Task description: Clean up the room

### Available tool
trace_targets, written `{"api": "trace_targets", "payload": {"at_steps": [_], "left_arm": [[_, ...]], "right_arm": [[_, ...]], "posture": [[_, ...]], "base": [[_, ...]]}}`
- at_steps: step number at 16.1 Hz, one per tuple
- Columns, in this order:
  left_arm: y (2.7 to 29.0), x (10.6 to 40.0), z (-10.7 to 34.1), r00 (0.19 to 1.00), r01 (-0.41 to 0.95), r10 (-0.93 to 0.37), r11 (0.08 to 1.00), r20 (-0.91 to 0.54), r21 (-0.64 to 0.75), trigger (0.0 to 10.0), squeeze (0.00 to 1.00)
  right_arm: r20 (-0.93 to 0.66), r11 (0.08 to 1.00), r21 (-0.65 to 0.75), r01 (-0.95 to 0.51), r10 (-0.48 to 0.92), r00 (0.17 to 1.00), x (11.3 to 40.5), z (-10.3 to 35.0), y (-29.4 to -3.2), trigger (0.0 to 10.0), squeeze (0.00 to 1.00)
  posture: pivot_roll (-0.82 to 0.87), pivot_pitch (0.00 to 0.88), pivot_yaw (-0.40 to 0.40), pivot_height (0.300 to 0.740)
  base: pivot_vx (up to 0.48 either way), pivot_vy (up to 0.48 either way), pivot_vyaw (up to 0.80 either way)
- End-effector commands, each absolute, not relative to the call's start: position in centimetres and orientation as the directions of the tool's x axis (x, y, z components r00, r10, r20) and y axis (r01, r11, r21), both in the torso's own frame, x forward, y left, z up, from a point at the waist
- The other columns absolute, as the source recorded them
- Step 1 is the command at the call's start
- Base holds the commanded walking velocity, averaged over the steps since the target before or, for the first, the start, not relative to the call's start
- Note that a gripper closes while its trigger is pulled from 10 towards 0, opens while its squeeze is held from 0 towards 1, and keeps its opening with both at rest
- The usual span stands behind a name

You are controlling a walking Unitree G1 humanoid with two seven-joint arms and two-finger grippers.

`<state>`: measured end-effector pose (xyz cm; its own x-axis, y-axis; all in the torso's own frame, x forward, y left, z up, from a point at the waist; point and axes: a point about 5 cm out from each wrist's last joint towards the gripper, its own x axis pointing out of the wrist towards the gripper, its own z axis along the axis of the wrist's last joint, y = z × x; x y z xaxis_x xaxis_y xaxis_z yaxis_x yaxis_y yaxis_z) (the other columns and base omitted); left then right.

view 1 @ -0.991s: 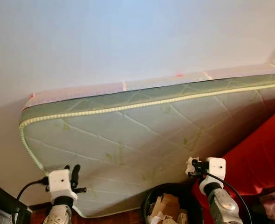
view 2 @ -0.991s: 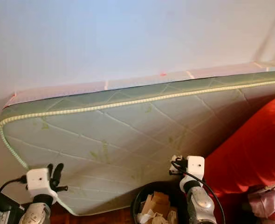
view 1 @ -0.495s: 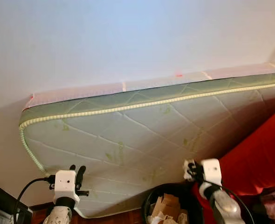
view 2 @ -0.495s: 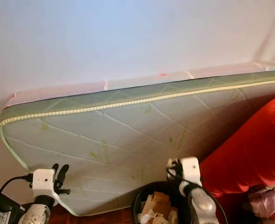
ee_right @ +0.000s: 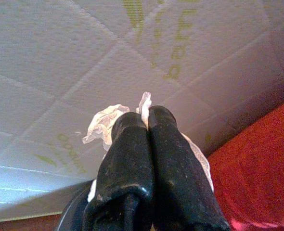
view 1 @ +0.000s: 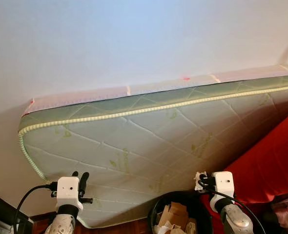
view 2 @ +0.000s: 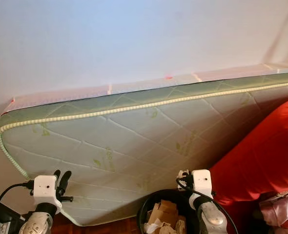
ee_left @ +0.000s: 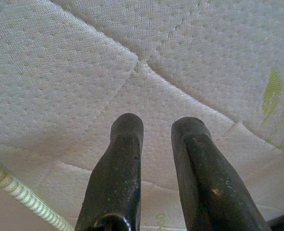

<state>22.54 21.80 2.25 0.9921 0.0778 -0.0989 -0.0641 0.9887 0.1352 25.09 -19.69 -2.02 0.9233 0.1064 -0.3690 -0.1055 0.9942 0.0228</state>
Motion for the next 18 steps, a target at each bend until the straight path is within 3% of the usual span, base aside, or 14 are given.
{"api": "trace_targets", "payload": {"at_steps": [1,3,8,18], "left_arm": [[21.88,22.46,2.34,0.991,-0.063,0.079,0.987,-0.106,0.147,10.0,0.00],[21.91,22.43,2.38,0.991,-0.072,0.088,0.987,-0.105,0.143,10.0,0.00],[21.89,22.24,2.40,0.990,-0.075,0.091,0.987,-0.107,0.144,10.0,0.00],[21.84,22.09,2.36,0.989,-0.078,0.095,0.986,-0.112,0.145,10.0,0.00]], "right_arm": [[-0.362,0.996,0.009,-0.092,0.089,0.928,25.30,-1.76,-20.04,10.0,0.00],[-0.390,0.997,-0.009,-0.079,0.070,0.918,25.36,-1.90,-20.31,10.0,0.00],[-0.389,0.997,-0.011,-0.077,0.067,0.919,25.30,-1.94,-20.26,10.0,0.00],[-0.381,0.997,0.001,-0.081,0.076,0.921,25.39,-1.83,-20.18,10.0,0.00]], "posture": [[0.12,0.000,-0.030,0.740],[0.12,0.000,-0.030,0.740],[0.12,0.000,-0.029,0.677],[0.12,0.000,-0.035,0.677]], "base": [[0.000,0.000,0.00],[0.000,0.000,0.00],[0.000,0.000,0.00],[0.000,0.000,0.00]]}}
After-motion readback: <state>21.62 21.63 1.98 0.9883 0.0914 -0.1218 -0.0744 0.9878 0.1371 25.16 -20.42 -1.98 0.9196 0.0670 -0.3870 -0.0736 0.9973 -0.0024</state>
